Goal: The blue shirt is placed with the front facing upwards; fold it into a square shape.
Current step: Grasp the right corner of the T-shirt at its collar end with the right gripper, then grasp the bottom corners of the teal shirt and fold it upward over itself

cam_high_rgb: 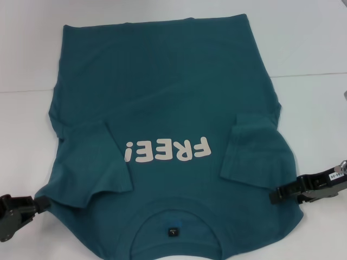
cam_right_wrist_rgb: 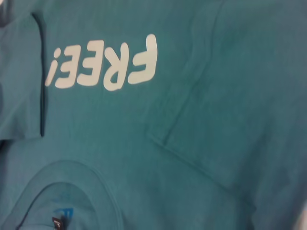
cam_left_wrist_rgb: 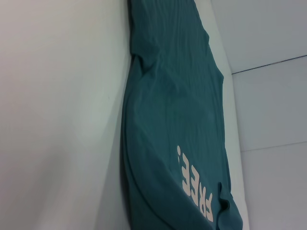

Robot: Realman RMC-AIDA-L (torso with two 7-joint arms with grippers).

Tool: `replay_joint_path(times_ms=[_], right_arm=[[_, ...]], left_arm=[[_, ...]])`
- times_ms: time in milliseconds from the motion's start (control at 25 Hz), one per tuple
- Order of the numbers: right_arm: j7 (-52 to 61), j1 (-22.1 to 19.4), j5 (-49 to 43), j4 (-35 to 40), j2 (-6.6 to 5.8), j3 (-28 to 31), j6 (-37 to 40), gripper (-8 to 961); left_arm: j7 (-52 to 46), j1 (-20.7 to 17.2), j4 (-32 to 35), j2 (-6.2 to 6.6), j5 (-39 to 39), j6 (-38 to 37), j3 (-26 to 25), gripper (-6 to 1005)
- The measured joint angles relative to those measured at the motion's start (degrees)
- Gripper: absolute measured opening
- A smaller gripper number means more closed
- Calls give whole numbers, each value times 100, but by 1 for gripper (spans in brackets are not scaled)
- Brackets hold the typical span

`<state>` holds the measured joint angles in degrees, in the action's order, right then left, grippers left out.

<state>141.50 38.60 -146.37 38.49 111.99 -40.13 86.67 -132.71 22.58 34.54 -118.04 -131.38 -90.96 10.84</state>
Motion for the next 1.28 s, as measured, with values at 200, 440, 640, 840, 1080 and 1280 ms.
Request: replay_joint_path(times_ms=[200, 440, 640, 840, 1080, 1280], right_arm=[[5, -1, -20, 0, 2, -59, -3, 773], [27, -1, -23, 53, 6, -147, -3, 550], [33, -1, -23, 61, -1, -153, 3, 347], [41, -2, -23, 62, -38, -153, 36, 159], [37, -40, -39, 91, -132, -153, 216, 37], [20, -80, -138, 198, -228, -148, 543, 38]], left_arm=[[15, 1, -14, -6, 64, -24, 5, 49], [30, -3, -30, -8, 68, -34, 6, 48], [32, 10, -35, -8, 69, -49, 6, 48], [55, 16, -35, -9, 69, -65, 41, 49], [193, 5, 119, 36, -108, -370, 243, 47], [188, 32, 518, 52, -684, -718, 533, 44]])
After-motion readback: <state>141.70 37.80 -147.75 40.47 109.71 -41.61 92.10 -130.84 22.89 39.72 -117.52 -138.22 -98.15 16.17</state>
